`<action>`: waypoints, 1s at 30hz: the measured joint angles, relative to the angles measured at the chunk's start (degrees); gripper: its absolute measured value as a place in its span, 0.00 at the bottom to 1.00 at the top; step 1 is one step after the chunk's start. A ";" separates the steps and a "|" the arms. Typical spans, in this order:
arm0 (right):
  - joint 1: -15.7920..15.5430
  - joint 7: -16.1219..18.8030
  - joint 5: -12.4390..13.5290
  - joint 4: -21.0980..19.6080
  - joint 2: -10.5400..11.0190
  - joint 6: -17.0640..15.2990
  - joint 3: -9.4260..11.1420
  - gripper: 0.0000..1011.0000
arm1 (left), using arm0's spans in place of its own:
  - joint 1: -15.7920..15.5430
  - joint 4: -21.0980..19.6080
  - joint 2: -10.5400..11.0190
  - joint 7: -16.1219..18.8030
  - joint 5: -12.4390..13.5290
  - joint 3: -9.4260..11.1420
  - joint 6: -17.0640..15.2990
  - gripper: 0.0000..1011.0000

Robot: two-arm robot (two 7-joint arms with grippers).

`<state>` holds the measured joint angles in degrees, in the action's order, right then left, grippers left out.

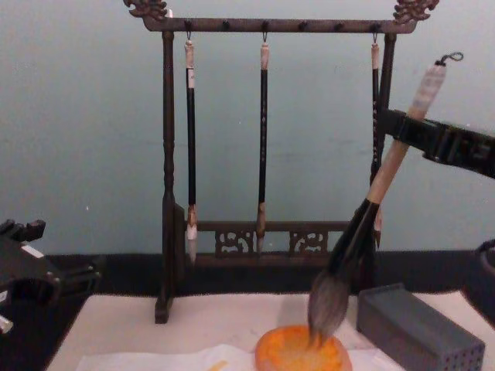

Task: Pick up the brush from the inkstone, write on the paper, then place the brush back to its original position.

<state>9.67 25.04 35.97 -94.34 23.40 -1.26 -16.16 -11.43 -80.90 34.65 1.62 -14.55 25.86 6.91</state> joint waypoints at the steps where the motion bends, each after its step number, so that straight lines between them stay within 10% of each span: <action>1: 0.26 -0.37 0.77 0.42 -0.38 -0.63 0.10 0.17 | 0.00 0.00 0.00 0.00 0.00 0.00 0.00 0.99; 30: 6.01 -17.42 26.04 13.88 -10.64 -17.57 7.73 0.17 | 0.00 0.00 0.00 0.00 0.00 0.00 0.00 0.99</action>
<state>15.68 7.62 62.00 -80.46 12.77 -18.83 -8.43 -11.43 -80.90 34.64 1.62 -14.55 25.86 6.91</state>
